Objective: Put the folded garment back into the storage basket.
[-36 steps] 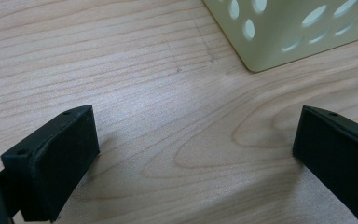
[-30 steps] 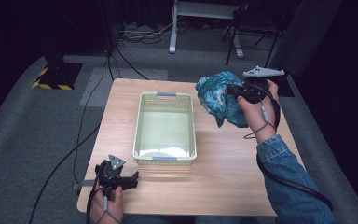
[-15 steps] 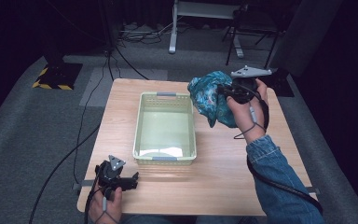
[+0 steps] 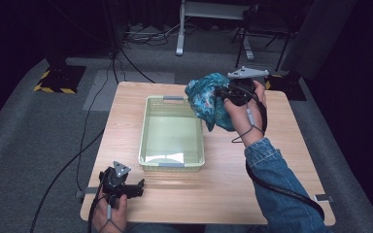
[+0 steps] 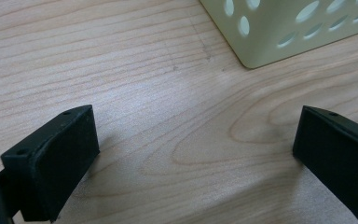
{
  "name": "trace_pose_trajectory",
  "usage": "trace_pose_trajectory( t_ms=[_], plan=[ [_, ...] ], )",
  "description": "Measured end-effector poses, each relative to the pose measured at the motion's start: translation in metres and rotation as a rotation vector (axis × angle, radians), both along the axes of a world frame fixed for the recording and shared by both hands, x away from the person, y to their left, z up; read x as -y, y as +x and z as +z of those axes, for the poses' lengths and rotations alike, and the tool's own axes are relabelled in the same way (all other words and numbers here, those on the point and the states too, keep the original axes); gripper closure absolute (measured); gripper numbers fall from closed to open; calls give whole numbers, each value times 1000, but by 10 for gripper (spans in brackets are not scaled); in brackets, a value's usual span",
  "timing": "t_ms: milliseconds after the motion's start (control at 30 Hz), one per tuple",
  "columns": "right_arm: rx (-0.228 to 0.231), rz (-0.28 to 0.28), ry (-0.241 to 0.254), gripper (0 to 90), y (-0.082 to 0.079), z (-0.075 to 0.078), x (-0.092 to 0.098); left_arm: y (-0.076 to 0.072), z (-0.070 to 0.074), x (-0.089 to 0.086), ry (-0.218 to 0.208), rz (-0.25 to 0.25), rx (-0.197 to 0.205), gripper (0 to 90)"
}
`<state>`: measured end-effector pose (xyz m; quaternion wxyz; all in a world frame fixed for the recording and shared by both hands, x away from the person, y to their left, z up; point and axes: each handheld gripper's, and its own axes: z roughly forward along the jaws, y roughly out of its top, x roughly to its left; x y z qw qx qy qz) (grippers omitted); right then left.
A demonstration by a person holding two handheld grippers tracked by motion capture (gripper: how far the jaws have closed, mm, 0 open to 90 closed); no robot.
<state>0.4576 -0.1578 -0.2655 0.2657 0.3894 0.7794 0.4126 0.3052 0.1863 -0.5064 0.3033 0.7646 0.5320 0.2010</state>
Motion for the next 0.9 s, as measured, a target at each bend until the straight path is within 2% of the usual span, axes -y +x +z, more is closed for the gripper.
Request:
trace_pose_trajectory(
  t_ms=[400,900],
  plan=[
    [-14,33,16,848,3,-9,-31,0,0,0,-2,1,-1,3],
    [-41,67,28,848,5,-24,-58,0,0,0,-2,1,-1,3]
  ],
)
